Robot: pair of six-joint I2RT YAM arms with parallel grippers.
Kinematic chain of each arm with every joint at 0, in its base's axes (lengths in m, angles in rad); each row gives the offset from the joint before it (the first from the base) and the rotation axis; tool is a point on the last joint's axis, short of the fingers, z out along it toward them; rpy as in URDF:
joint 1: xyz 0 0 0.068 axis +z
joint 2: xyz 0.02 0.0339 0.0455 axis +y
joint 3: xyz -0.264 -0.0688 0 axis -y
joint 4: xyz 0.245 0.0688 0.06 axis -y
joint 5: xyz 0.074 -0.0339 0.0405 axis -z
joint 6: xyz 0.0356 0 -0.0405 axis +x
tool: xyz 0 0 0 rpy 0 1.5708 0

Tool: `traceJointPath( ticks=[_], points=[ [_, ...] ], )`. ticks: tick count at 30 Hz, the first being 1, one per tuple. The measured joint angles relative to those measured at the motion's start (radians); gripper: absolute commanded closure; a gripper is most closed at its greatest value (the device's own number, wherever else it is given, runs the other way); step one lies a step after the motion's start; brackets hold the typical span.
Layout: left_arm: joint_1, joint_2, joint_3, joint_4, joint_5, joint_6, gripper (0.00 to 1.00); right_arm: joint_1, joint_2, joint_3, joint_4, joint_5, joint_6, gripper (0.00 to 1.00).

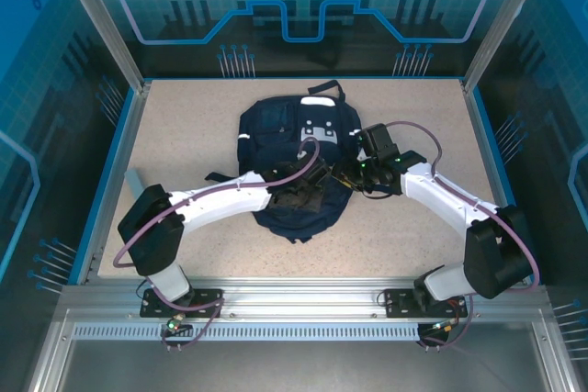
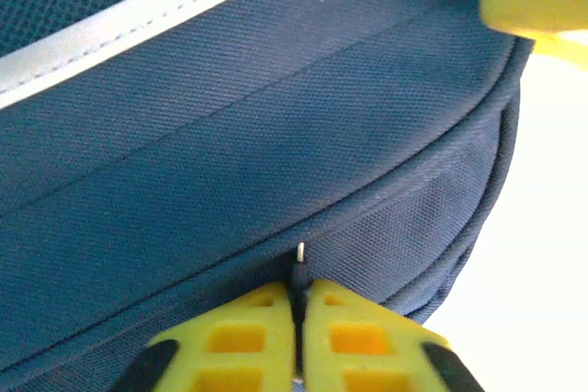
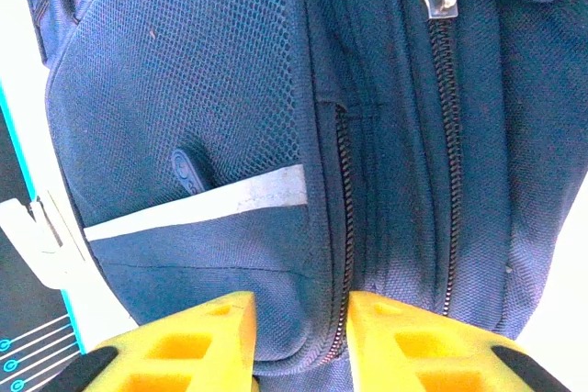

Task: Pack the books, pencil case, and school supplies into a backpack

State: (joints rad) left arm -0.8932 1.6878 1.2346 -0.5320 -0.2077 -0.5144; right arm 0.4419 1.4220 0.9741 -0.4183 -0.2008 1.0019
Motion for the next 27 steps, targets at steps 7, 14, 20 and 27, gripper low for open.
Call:
traceJointPath(
  ticks=[7, 14, 20, 27],
  points=[
    [-0.002, -0.001, 0.0, 0.003, -0.006, 0.019, 1.0, 0.0, 0.005, -0.008, 0.029, -0.049, 0.036, 0.52],
    [-0.002, -0.056, -0.048, 0.048, -0.006, 0.021, 1.0, 0.0, 0.042, -0.007, 0.037, -0.069, 0.071, 0.52],
    [-0.002, -0.074, -0.064, 0.058, -0.014, 0.02, 1.0, 0.002, 0.07, -0.007, 0.025, -0.064, 0.087, 0.74],
    [-0.003, -0.094, -0.084, 0.037, -0.066, 0.027, 1.0, 0.0, 0.071, 0.012, -0.002, -0.038, 0.077, 0.91]
  ],
)
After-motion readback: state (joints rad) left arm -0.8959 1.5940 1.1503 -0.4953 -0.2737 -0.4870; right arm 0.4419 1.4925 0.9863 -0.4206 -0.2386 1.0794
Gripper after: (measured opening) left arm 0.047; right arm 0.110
